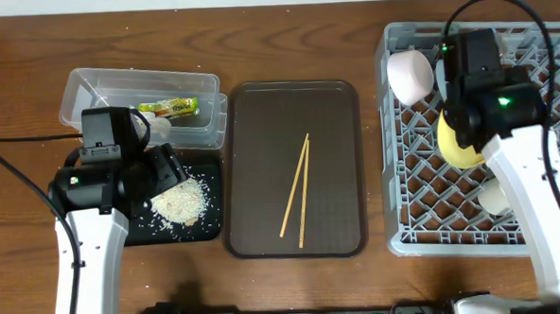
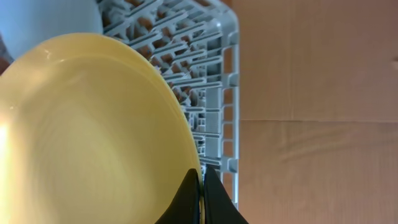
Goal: Sort waste into correct bins and load items into the dishwasher rack
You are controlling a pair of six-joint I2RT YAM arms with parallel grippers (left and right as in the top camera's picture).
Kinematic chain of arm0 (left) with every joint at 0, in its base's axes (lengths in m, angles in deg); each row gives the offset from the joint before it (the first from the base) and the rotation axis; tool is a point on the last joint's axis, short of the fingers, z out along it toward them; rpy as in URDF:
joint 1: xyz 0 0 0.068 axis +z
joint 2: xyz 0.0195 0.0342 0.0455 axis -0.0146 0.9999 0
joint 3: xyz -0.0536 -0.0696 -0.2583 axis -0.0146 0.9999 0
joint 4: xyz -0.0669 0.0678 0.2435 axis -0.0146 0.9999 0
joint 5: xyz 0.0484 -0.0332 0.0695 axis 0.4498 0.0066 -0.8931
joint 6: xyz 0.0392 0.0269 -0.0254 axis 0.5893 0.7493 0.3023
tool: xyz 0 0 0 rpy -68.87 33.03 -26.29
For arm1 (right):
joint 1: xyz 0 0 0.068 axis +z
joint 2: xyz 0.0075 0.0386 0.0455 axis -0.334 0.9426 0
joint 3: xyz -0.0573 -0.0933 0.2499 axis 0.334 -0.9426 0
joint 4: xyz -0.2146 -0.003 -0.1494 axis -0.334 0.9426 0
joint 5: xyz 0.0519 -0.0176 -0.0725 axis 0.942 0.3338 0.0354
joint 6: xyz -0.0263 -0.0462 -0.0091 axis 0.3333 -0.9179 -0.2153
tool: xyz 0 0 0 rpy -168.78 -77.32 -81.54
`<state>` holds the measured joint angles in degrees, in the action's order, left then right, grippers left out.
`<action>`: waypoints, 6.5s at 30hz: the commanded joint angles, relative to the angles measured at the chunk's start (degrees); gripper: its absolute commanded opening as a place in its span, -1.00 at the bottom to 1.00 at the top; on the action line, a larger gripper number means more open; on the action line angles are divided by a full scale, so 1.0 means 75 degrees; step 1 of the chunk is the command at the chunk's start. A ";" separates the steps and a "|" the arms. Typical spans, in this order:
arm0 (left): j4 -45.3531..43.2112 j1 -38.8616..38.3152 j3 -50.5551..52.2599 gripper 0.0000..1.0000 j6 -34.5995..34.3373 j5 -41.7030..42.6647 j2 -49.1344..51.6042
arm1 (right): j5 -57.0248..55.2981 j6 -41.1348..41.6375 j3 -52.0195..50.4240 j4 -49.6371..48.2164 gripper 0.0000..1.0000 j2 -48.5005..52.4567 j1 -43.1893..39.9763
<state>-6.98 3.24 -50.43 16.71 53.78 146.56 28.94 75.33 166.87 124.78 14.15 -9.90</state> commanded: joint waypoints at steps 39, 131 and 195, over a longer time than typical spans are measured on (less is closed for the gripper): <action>0.0023 0.0032 -0.0029 0.52 0.0020 -0.0067 -0.0006 | 0.7324 0.4010 0.0023 -0.0423 0.08 -0.0117 0.1647; 0.0050 0.0032 -0.0029 0.53 0.0017 -0.0064 -0.0006 | 0.7114 0.2973 0.0274 0.1271 -0.39 0.1043 0.0085; 0.0052 0.0032 -0.0029 0.53 0.0017 -0.0064 -0.0006 | 0.5537 0.5590 0.0370 -0.0425 -0.98 0.2777 0.4080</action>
<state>-6.61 3.24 -50.43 16.69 53.76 146.56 71.60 120.27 169.14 120.50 42.41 24.00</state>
